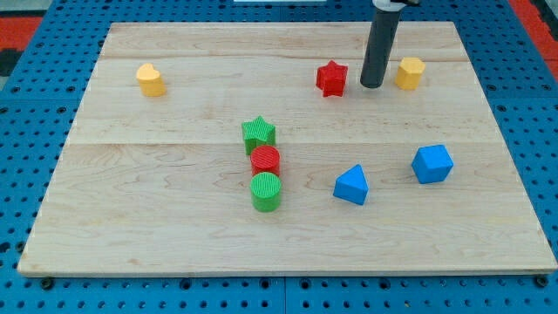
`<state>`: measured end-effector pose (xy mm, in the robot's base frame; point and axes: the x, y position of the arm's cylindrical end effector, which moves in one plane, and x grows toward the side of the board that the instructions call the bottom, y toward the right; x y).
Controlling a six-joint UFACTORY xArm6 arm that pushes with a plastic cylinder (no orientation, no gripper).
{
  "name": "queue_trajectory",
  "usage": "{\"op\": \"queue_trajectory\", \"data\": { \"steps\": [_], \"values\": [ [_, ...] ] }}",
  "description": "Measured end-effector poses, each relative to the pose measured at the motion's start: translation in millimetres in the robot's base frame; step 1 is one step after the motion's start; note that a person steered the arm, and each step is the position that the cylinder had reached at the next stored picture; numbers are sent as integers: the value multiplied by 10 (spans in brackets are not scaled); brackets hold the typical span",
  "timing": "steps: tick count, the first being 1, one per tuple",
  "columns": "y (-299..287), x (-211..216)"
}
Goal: Move the red star vertically to the top of the green star
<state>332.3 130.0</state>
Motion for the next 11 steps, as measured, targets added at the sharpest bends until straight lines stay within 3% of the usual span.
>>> {"op": "queue_trajectory", "data": {
  "steps": [2,5,6,8,9,11],
  "values": [
    [-604,0],
    [-974,-1],
    [-1008,-1],
    [-338,-245],
    [-588,-466],
    [-1255,-324]
  ]
}}
